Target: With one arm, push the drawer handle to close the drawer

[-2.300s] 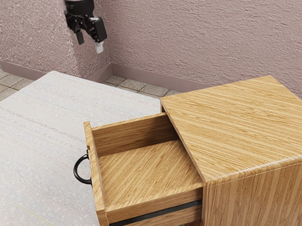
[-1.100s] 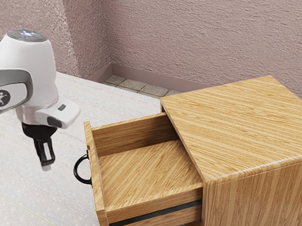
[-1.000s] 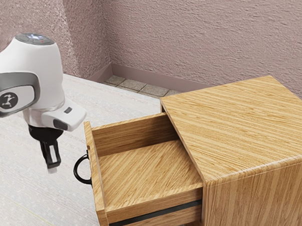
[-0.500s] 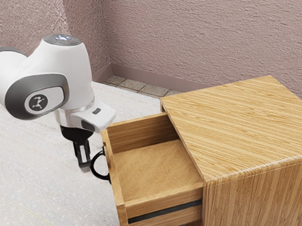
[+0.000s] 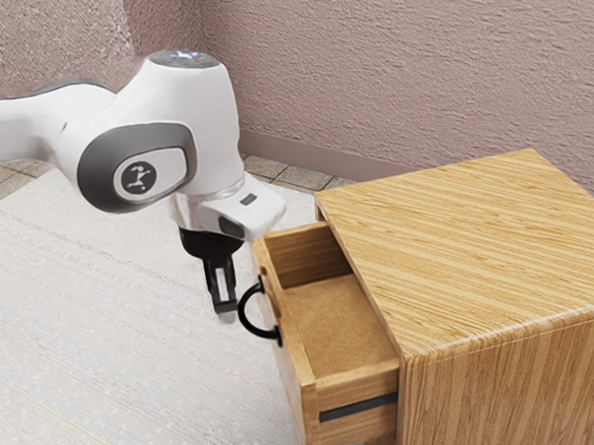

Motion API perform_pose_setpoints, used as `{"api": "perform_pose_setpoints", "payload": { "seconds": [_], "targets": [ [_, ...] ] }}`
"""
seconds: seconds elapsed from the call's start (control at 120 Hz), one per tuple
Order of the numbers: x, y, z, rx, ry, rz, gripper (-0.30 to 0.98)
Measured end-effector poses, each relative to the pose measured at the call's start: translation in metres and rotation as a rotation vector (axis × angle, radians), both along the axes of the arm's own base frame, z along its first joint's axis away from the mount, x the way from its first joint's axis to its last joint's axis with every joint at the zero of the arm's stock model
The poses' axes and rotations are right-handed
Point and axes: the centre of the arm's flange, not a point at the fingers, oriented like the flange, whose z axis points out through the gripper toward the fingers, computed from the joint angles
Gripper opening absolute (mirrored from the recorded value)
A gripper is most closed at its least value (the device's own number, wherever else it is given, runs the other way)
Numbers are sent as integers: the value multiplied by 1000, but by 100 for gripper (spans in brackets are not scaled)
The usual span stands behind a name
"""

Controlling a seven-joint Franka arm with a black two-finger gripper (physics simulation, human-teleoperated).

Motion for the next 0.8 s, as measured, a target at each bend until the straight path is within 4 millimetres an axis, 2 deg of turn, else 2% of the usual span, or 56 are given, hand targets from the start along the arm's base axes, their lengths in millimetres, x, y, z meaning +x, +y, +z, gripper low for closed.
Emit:
{"api": "perform_pose_setpoints", "payload": {
  "seconds": [0.183, 0.55, 0.8],
  "targets": [
    [16, -12, -7, -14, 14, -18, -10],
    [46, -41, -4, -56, -11, -57, -10],
    [64, -49, -1, -78, -34, -57, -10]
  ]
}}
